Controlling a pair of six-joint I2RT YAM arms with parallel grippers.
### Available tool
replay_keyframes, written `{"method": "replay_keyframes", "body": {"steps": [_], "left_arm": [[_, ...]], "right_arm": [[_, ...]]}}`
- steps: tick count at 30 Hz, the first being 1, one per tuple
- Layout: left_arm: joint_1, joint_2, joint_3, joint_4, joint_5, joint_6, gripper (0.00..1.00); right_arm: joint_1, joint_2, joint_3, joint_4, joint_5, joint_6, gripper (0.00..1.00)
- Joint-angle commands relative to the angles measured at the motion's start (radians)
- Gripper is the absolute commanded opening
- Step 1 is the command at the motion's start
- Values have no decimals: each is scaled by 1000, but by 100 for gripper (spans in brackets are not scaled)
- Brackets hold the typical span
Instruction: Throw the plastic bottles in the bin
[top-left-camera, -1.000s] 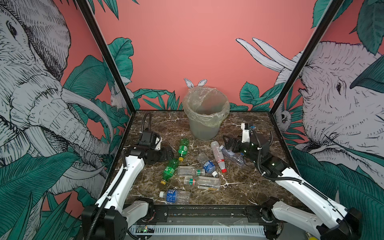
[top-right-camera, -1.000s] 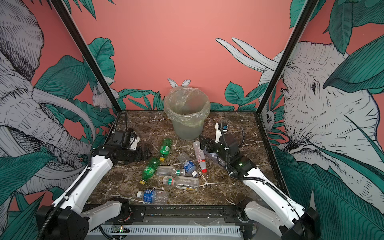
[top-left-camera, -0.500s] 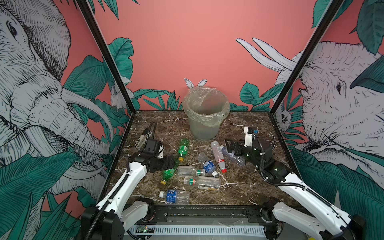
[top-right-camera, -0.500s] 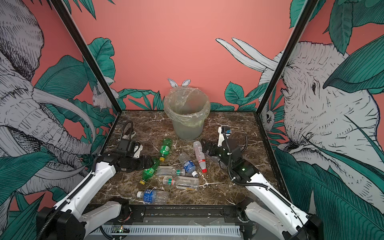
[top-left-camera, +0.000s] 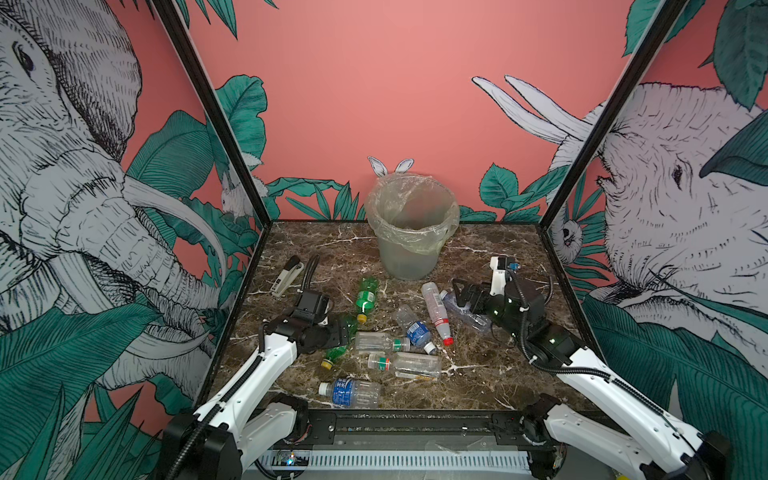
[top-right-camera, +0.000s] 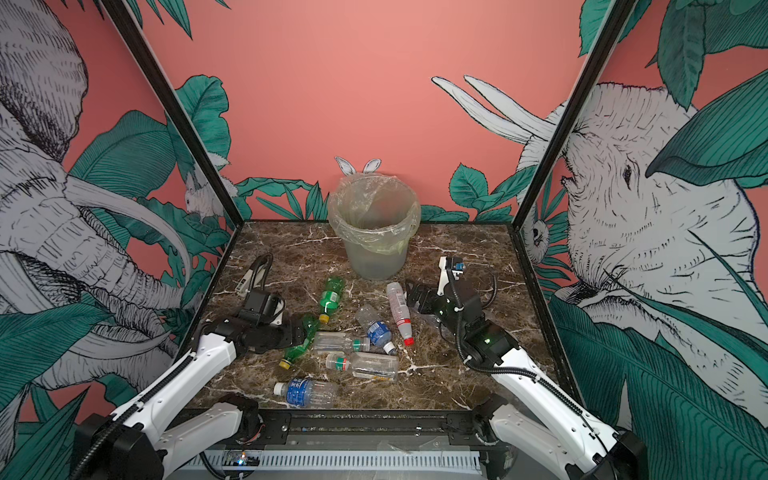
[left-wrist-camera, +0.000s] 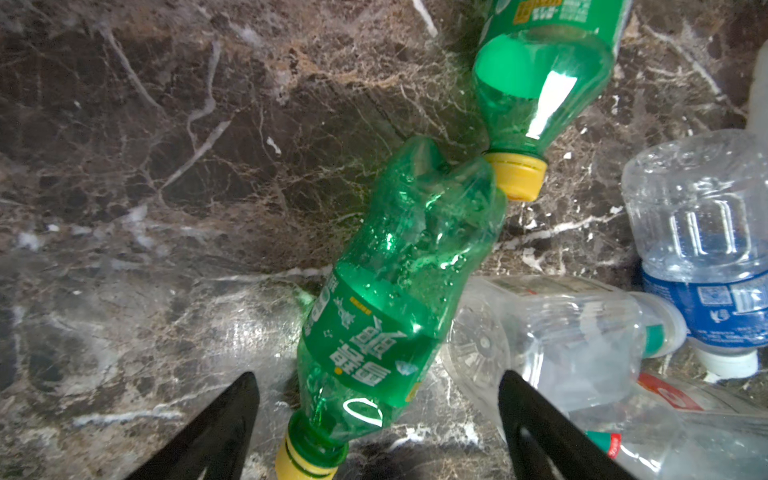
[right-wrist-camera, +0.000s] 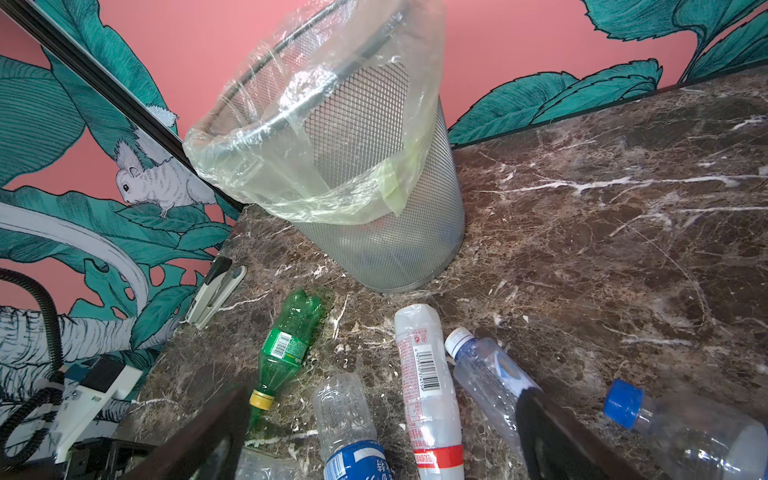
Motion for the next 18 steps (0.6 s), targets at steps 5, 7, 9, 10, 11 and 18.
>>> {"method": "replay_keyframes", "body": {"steps": [5,7,9,10,11,18], "left_arm": [[-4,22,-32,58,-21,17,88],[-3,31,-36,71,-19,17,87],[-4,46,-39,80,-17,21,87],[-4,52,-40,82,-19,25,87],[-4,57,-38,84,-22,29,87],[-5,84,-39,117,-33,46,86]], "right_arm": [[3,-9,11,8,16,20,99],[3,-5,11,11,19,22,99],[3,2,15,13,17,22,99],[3,5,17,18,10,20,99],[3,13,21,25,-4,14,99],[3,44,36,30,-22,21,99]]}}
